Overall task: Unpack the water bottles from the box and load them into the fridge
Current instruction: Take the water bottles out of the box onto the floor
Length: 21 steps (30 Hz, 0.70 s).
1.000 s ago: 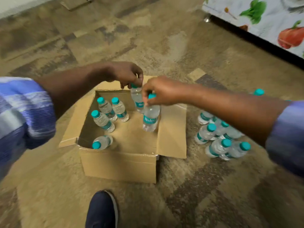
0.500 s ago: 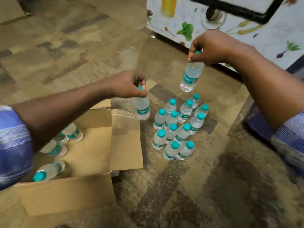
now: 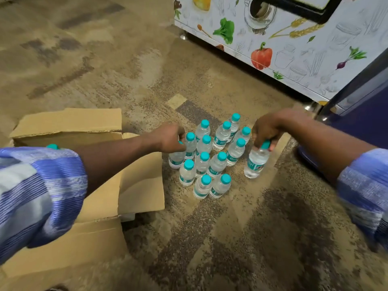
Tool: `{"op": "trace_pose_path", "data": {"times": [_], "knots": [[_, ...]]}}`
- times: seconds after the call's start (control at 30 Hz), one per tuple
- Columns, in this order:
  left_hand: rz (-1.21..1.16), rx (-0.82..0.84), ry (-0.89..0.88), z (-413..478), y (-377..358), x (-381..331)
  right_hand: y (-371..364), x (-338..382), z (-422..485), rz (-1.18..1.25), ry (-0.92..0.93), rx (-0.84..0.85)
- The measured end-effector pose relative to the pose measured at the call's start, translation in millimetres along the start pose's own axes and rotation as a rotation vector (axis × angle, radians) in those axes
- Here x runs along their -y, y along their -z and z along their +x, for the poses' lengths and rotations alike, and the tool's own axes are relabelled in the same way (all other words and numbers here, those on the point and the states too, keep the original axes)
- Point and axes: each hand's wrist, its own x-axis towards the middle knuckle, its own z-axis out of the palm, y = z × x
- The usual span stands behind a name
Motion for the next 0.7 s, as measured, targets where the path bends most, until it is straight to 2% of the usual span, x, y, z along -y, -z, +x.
{"op": "trace_pose_path", "data": {"times": [0.1,0.37,0.6,0.7], "knots": [[-0.002,0.048,0.022,4.2,-16.2,-0.1,-26.3,4.7,17.0,0.032,0.051,0.066],[-0.053,0.116,0.061,5.6,-22.9,2.3,-34.0,4.2,31.6,0.141,0.110,0.075],[-0.118,0.184,0.116,2.0,-11.9,9.8,-33.0,-1.5,31.0,0.092,0.084,0.069],[-0.098,0.217,0.110,-0.7,-0.8,12.7,-22.2,3.6,24.8,-0.015,0.058,0.028]]}}
